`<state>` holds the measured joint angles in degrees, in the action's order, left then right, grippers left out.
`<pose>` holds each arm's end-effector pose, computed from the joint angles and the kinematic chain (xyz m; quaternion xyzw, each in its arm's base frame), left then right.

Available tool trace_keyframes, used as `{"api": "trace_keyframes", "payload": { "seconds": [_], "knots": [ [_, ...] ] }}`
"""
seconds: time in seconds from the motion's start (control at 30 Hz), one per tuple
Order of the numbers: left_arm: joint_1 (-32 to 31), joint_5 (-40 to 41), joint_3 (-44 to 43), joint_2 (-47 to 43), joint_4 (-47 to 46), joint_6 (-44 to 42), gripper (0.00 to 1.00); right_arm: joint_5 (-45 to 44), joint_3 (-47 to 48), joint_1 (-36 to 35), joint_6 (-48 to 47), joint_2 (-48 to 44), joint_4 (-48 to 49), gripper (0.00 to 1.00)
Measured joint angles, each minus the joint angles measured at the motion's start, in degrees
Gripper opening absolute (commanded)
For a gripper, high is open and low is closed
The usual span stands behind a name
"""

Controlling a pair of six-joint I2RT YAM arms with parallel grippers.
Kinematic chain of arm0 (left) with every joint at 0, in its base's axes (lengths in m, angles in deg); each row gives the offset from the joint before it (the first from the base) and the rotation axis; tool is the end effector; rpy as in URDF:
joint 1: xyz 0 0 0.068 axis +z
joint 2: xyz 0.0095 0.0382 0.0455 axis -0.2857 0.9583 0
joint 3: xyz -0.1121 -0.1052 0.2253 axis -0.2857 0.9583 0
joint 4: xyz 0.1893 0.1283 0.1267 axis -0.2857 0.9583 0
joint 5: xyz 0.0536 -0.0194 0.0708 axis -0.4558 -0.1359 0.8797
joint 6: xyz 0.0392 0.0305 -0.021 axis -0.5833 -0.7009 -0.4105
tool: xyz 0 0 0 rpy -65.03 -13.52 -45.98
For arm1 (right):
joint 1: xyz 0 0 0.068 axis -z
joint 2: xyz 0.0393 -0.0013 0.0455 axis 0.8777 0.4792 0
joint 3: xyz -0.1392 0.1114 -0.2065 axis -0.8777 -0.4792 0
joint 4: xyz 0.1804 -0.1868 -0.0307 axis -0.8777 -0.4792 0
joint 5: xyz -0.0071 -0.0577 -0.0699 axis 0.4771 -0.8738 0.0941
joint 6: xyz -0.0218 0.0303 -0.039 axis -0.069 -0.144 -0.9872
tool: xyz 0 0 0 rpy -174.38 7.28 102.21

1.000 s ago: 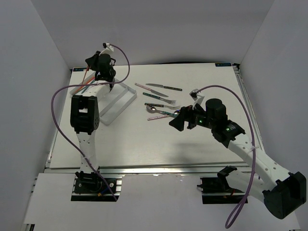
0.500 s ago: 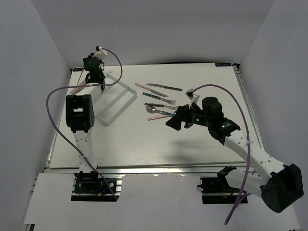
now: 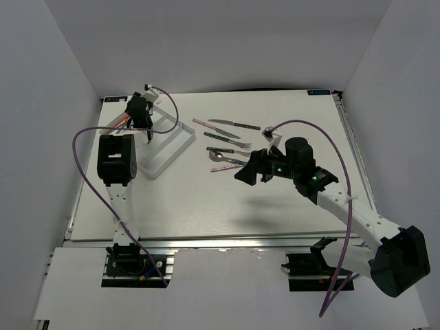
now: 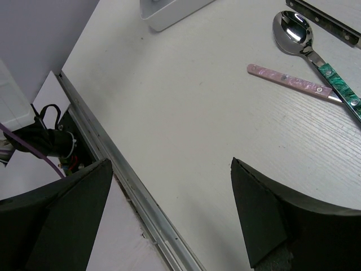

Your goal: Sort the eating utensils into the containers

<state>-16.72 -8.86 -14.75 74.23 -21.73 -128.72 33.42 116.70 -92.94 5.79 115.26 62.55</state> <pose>0.5251 0.0121 0.1661 0.1381 0.7460 0.3462 0.5519 0.2080 0.1462 0.2885 -0.1928 0.7881 0.4157 0.4110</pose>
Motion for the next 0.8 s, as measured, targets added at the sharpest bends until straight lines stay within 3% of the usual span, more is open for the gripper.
{"api": "trace_keyframes", "payload": {
  "seconds": [0.03,0.17,0.37,0.6,0.8],
  "knots": [
    [0.0,-0.1,0.8,0.0,-0.4,0.2,0.61,0.0,0.0,0.0,0.0,0.0,0.0,0.89],
    [0.0,-0.3,3.1,-0.1,-0.5,1.0,0.87,0.1,-0.1,0.0,0.0,0.0,0.1,0.89],
    [-0.3,-0.8,3.2,-3.4,2.0,3.5,0.98,0.0,-0.1,0.0,-0.1,0.0,0.0,0.89],
    [-1.9,-0.9,-1.1,-13.5,7.4,10.1,0.98,-1.7,0.0,0.0,-0.7,-0.2,-1.4,0.89],
    [-3.3,0.7,-10.2,-24.6,26.5,26.3,0.98,-9.0,7.5,0.0,-5.7,8.4,-6.2,0.89]
  ]
}}
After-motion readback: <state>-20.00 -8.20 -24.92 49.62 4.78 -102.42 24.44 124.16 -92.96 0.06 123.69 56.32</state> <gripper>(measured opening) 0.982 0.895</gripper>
